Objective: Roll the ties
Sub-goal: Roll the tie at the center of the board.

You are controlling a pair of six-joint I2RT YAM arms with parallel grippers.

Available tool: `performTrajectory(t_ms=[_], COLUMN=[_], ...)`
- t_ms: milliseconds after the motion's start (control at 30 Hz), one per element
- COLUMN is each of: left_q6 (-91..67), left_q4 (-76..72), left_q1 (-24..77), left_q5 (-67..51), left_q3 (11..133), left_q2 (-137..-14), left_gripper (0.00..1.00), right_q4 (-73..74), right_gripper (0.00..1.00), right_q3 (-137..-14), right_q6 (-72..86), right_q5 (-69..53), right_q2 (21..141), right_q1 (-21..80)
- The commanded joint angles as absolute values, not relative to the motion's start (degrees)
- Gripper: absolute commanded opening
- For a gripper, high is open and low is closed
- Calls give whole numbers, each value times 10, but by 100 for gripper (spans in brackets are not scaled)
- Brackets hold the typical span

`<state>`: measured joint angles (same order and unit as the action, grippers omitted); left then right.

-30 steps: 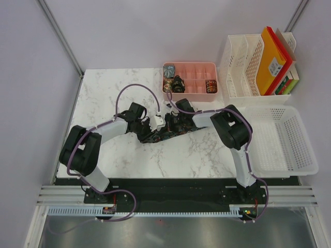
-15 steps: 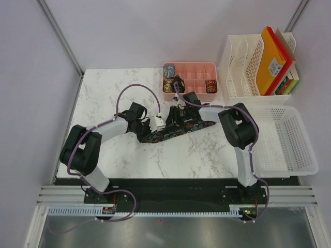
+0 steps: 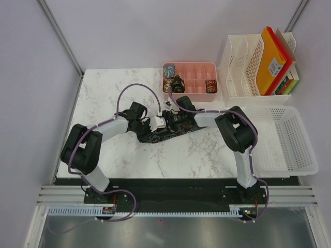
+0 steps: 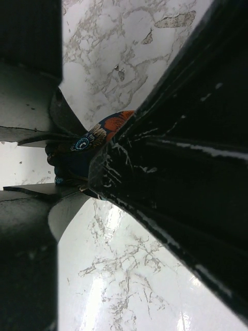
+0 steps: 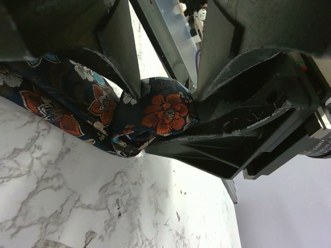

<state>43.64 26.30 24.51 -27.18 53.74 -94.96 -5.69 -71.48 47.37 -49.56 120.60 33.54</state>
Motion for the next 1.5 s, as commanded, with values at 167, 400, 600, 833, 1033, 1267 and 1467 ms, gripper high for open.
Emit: performTrajectory(t_ms=[167,400,600,833,1033,1267,1467], left_q6=[454,444,425,411,363,340,356], left_q4=[279,282,283,278,236,158,152], left_q1=[246,242,241,241,242,263,275], left_q5=[-265,-277,-305,-309,-294,-239,-256], left_q3=[552,551,555,561,563,545,548], left_q2=[-961,-941,-921,-919,-923,-946,-969], left_gripper=[25,48,65,73,80,84,79], right_q4=[-64,-41,-27,-14,-5,-10,-10], right_gripper=[18,0,0,0,0,0,0], right_q3=[-725,-702,-697,-696,-677,-680,-675], right_q6=[452,420,392,374,360,366,371], right_q5=[-481,-456,-438,-427,-417,-420,-419], right_q2=[1221,1233,1249,1266,1259,1255,1255], right_q1=[337,316,300,287,285,288,296])
